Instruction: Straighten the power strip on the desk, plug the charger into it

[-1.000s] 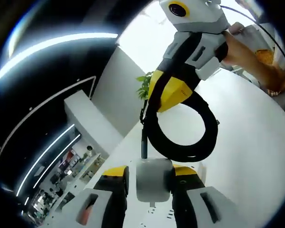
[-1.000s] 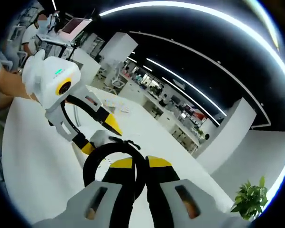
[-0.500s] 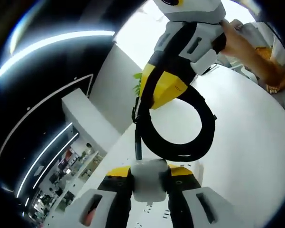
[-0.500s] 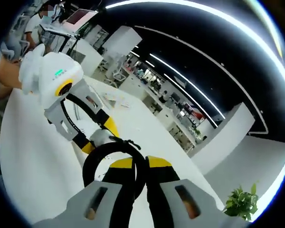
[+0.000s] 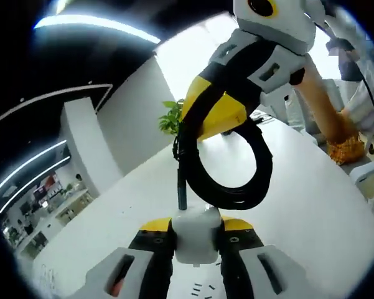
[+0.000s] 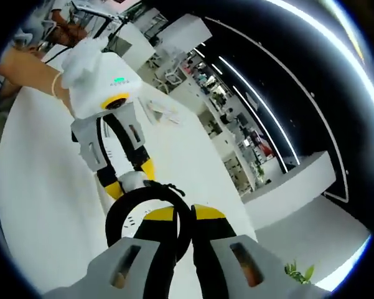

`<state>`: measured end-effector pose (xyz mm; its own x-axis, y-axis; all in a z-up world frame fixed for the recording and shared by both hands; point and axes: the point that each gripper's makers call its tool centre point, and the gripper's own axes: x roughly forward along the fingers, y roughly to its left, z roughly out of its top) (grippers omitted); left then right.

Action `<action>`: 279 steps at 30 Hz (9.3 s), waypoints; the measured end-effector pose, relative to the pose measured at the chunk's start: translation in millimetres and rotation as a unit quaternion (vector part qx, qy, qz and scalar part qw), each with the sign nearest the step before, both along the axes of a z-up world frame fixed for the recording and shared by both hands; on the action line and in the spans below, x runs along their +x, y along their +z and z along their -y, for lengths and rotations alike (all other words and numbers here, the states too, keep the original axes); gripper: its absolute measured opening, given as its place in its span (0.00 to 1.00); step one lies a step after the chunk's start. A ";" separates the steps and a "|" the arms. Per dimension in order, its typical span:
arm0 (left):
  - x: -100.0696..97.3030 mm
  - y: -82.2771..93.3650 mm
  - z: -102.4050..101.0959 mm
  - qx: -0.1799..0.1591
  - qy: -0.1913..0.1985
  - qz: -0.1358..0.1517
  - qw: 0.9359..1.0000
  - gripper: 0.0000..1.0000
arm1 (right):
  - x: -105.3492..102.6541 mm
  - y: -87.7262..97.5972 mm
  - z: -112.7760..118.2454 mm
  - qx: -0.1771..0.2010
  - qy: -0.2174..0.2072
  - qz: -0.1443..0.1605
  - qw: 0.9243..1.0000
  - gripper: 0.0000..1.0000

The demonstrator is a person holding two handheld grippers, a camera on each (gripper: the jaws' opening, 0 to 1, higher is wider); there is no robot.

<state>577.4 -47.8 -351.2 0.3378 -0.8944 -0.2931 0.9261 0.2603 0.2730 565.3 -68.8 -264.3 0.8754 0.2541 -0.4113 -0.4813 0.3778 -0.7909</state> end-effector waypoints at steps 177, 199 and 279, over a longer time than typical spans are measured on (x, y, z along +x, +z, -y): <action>-15.1 -12.2 -70.5 -0.103 -0.001 -0.060 0.993 0.99 | -29.0 6.6 17.6 0.472 0.284 -0.105 0.828 0.89; -19.8 -15.7 -87.2 -0.081 0.032 -0.028 0.996 0.99 | 23.1 -43.4 38.8 0.350 0.222 -0.129 0.901 1.00; 1.5 -40.1 -101.0 -0.029 0.104 -0.041 0.993 0.97 | 11.8 -110.0 -54.5 0.041 0.296 -0.236 0.925 0.25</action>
